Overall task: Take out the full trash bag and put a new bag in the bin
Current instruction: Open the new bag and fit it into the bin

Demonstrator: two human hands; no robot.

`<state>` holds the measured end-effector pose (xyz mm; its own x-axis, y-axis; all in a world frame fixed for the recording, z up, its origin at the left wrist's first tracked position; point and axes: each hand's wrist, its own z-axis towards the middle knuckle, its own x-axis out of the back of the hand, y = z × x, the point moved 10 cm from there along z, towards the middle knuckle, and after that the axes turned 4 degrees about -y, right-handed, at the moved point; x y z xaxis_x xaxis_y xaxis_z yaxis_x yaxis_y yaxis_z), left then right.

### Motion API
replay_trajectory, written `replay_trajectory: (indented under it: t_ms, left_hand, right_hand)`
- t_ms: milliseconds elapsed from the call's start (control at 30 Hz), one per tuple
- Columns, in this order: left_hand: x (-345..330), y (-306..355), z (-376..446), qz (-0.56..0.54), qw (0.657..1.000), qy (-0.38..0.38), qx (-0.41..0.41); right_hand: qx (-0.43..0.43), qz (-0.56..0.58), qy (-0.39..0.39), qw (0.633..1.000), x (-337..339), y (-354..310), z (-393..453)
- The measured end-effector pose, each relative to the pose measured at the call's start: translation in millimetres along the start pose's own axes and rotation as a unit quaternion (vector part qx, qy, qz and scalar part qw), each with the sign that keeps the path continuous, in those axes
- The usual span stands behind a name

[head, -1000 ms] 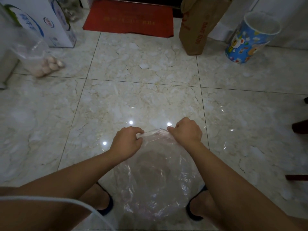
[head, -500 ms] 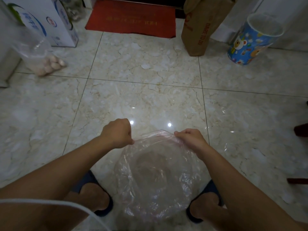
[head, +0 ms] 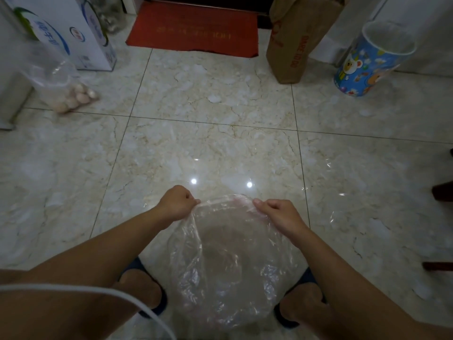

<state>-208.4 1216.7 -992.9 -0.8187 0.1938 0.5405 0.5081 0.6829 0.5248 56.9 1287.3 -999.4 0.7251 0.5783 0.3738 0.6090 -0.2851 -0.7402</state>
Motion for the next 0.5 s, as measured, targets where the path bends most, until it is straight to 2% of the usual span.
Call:
replay_trajectory:
  t_ms: [133,300,333,400,500]
  left_hand:
    - [6.0,9.3,0.8,0.078,0.997,0.013,-0.018]
    - [10.6,11.2,-1.7,0.146,0.989,-0.021,-0.018]
    - [12.0,9.9,-2.1,0.151,0.988,-0.025,-0.017]
    - [14.1,8.2,-4.2,0.143,0.989,-0.034,-0.016]
    - [15.7,8.3,-6.8,0.100,0.995,-0.021,-0.024]
  right_hand:
    - [0.051,-0.053,0.013,0.997,0.2,-7.2,-5.5]
    - [0.072,-0.149,0.035,0.986,1.2,-13.5,-9.1]
    - [0.066,-0.139,0.031,0.988,0.8,-12.5,-8.0]
    - [0.012,-0.044,0.014,0.999,-0.4,-3.2,-5.1]
    - [-0.061,0.062,0.041,0.995,1.3,9.2,-0.8]
